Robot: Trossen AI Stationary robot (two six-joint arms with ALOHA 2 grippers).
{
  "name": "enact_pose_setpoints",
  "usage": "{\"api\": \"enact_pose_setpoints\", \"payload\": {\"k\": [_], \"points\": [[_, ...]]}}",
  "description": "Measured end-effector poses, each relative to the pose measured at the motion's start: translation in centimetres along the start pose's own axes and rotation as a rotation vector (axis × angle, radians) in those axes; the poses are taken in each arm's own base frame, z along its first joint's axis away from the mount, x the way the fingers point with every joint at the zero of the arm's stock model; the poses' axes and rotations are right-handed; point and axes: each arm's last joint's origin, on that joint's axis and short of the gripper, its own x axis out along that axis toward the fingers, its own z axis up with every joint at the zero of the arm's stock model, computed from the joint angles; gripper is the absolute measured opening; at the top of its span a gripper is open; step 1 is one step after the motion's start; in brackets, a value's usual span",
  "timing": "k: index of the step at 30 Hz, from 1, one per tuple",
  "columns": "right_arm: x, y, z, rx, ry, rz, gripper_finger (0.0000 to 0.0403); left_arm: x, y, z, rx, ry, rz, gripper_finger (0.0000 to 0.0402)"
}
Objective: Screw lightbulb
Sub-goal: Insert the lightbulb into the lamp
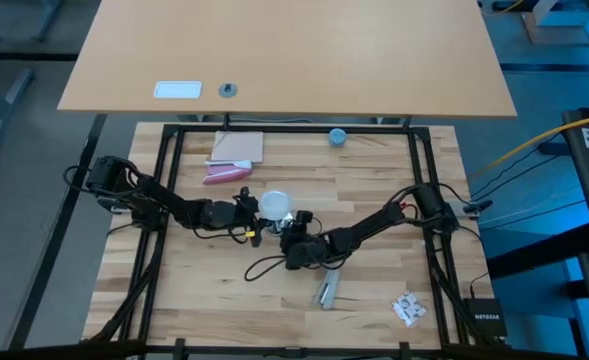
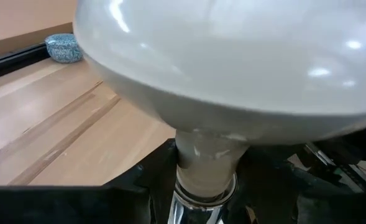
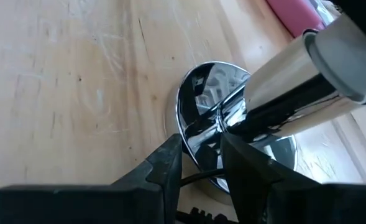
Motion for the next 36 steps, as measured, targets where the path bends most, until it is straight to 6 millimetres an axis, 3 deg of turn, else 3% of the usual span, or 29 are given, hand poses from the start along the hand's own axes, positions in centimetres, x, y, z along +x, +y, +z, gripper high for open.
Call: {"api": "enact_pose_setpoints", "payload": {"k": [25,36], "points": [[0.1,-0.9,-0.4,-0.053,0.016,-0.254,0.0115,0.0,-0.1,0.0,0.000,0.009,-0.026,0.0159],[-2.7,-2.7,2.0,-0.142,-0.006,-0.232,0.0115,0.0,-0.1,0.0,-0.003,0.008,-0.017,0.0159]]}}
